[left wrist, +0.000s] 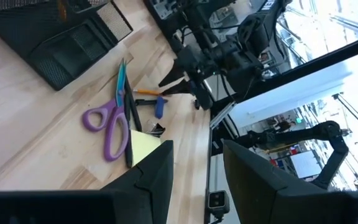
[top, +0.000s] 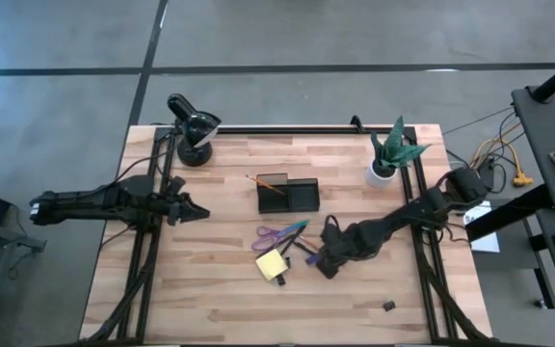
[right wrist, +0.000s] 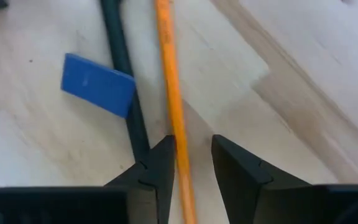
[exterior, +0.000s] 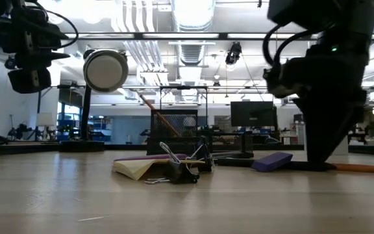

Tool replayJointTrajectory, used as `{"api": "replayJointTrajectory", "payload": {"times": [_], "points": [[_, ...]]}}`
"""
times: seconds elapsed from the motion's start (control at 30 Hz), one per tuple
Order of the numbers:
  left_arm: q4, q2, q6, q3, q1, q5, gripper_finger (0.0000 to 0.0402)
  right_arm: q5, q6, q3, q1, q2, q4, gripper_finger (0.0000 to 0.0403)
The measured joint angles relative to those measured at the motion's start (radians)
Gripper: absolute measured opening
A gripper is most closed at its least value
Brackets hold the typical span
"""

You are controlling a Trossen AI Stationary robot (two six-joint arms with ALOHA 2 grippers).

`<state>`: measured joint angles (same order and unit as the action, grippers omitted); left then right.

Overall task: Pick and place office supplies into organizer
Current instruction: Put the orange pencil into the black desk organizer

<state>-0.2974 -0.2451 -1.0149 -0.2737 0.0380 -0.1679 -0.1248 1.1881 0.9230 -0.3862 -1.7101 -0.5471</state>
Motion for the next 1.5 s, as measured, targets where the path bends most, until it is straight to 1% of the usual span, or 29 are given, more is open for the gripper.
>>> {"api": "replayJointTrajectory", "payload": {"times": [0.1, 0.2, 0.27, 0.33, 0.43, 0.5, 0.6, 0.77, 0.9, 1.07, 1.27, 1.5], "points": [[0.000, -0.003, 0.000, 0.001, 0.000, 0.000, 0.0122, 0.022, 0.175, 0.001, -0.024, 0.010, -0.057, 0.0096], [0.000, -0.005, 0.000, 0.002, 0.000, 0.000, 0.0122, 0.042, 0.369, 0.001, -0.060, 0.015, -0.063, 0.0097], [0.001, -0.005, 0.000, 0.001, 0.000, 0.000, 0.0122, 0.054, 0.527, 0.001, -0.084, 0.020, -0.067, 0.0099], [0.001, -0.002, 0.000, 0.001, 0.000, 0.000, 0.0122, 0.049, 0.674, 0.002, -0.113, 0.024, -0.067, 0.0102], [0.002, -0.001, 0.000, 0.002, 0.000, 0.000, 0.0122, 0.007, 0.795, 0.013, -0.154, 0.029, -0.074, 0.0105], [0.002, -0.002, 0.000, 0.002, 0.000, 0.000, 0.0122, -0.025, 0.824, 0.032, -0.176, 0.030, -0.105, 0.0104], [0.002, -0.003, 0.000, 0.002, 0.000, 0.000, 0.0122, -0.030, 0.853, 0.069, -0.198, 0.031, -0.199, 0.0101], [0.003, -0.002, 0.001, 0.002, 0.000, 0.000, 0.0122, 0.024, 0.902, 0.092, -0.219, 0.031, -0.282, 0.0094], [0.004, -0.003, 0.001, 0.002, 0.000, 0.000, 0.0122, 0.071, 0.964, 0.082, -0.220, 0.023, -0.284, 0.0083], [0.006, -0.001, 0.001, 0.002, 0.000, 0.000, 0.0122, 0.079, 0.962, 0.083, -0.220, 0.018, -0.278, 0.0056], [0.005, -0.002, 0.001, 0.002, 0.000, 0.000, 0.0122, 0.100, 0.937, 0.083, -0.222, 0.018, -0.277, 0.0013], [0.002, -0.003, 0.002, 0.002, 0.000, 0.000, 0.0122, 0.100, 0.931, 0.064, -0.223, 0.018, -0.260, 0.0008]]}}
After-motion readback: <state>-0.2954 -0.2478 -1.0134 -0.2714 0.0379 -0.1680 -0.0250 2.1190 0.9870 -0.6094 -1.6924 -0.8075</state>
